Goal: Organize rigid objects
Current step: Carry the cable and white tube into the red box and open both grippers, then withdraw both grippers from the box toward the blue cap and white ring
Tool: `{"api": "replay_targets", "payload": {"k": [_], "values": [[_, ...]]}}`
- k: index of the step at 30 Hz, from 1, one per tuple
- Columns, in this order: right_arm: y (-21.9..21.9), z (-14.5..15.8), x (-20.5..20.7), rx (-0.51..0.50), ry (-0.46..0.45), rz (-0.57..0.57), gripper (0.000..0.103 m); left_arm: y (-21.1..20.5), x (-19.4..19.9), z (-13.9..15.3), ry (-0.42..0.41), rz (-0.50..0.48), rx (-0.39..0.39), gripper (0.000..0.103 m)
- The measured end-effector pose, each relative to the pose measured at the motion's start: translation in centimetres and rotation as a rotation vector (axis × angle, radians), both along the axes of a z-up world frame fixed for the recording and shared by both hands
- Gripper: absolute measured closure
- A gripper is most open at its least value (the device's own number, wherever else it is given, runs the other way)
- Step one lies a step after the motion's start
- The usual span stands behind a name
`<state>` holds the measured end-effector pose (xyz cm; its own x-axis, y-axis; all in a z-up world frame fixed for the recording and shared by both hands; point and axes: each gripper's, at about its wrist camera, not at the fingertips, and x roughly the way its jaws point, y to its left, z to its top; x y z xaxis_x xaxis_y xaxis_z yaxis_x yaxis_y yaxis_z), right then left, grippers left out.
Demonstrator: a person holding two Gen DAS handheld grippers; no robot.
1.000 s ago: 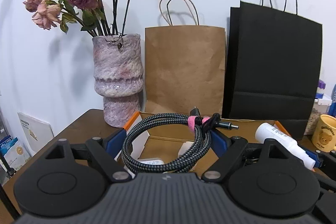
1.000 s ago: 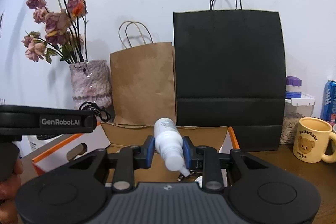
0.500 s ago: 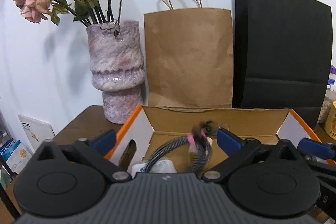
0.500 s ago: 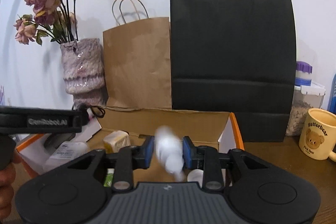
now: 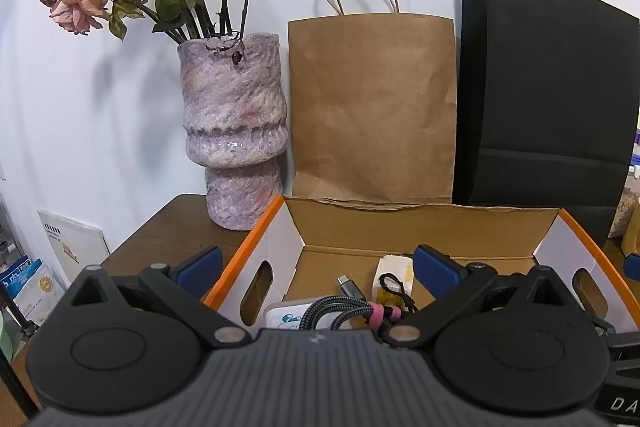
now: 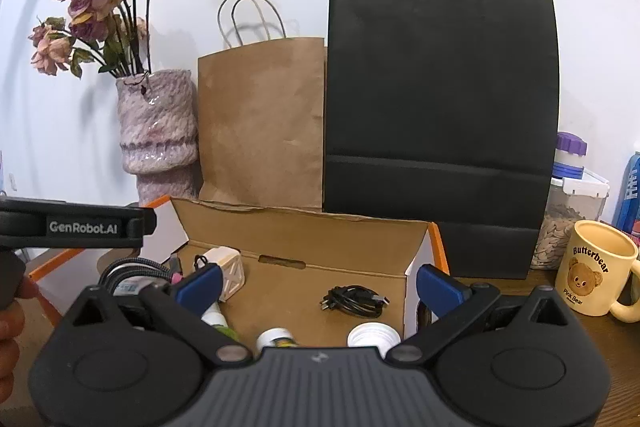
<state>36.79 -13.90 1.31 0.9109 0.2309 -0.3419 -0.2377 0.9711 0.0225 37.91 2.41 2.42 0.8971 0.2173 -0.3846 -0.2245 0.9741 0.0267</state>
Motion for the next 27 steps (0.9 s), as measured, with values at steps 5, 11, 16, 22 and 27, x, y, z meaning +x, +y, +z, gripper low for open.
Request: {"api": "replay_targets", "payload": {"k": [5,11,16,22,27], "values": [[-0.2,0.4,-0.3,-0.002,0.003,-0.003,0.000,0.1,-0.3,0.1,-0.005,-0.001,-0.009,0.000],[-1.1,0.7,-1.2,-0.013,0.000,-0.005,0.000,0.0,-1.0,0.5,-0.017,-0.005,-0.023,0.000],[-2.0,1.0,-2.5,-0.024,-0.010,-0.002,0.000,-0.6,-2.0,0.6,-0.027,-0.009,-0.022,0.000],[-3.0,1.1,-4.9,-0.054,-0.021,0.012,0.000,-1.4,-4.0,0.7,-0.036,-0.028,-0.028,0.000],[-3.9,0.8,-7.1,-0.076,-0.017,0.019,0.000,-2.4,-5.9,0.5,-0.030,-0.047,-0.031,0.000]]}}
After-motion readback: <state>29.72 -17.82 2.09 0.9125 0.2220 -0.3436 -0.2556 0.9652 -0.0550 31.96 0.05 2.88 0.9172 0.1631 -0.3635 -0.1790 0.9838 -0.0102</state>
